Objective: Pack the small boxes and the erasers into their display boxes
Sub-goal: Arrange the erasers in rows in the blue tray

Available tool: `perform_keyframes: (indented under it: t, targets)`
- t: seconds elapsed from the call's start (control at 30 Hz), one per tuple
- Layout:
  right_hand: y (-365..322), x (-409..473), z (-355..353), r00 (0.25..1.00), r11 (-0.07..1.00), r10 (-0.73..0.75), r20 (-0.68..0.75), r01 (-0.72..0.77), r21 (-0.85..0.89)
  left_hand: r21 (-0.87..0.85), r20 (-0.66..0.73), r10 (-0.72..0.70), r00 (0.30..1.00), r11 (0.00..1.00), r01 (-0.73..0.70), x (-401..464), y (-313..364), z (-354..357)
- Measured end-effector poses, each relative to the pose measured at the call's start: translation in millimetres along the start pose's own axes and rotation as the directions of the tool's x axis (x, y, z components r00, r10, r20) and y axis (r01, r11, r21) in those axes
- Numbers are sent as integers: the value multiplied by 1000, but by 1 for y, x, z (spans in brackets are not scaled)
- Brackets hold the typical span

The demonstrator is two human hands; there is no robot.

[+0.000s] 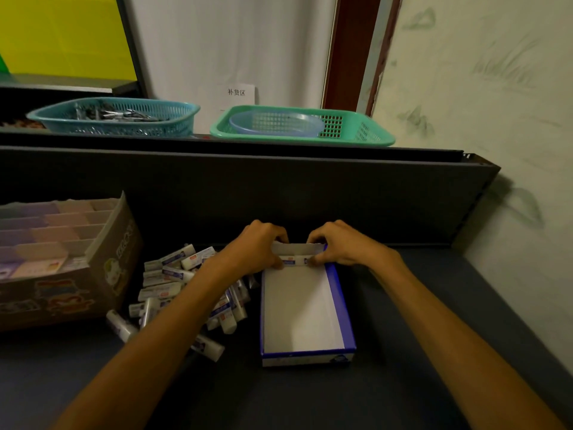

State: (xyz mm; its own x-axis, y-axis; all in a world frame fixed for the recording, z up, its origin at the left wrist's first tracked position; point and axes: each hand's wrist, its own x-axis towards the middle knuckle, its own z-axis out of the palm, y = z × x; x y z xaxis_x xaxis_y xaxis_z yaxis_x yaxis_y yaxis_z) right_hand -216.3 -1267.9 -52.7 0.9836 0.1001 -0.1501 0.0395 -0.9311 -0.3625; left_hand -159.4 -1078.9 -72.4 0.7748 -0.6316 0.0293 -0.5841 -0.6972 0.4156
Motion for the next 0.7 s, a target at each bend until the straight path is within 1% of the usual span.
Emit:
perform_keyframes:
  t: [0.13,0.27,0.37,0.57,0.7]
  targets:
    - [1,-4,-9,998,1000,-20,57,18,25,6,0,8,1000,1000,-8,0,0,0]
    - [-3,-2,-7,999,999,-23,43,24,-28,6,-11,1,1000,1000,-1,0,0,1]
    - [-5,-3,-8,999,999,-18,46,19,-30,5,-7,4,1000,1000,-4,-1,0,0]
    - [-5,-3,-9,996,1000,18,92,-18,-10,50,62,5,998,999,-8,-3,2,-7]
    - [-5,-1,-7,998,999,8,70,-4,-51,84,83,22,996,996,-29,-3,2,-9]
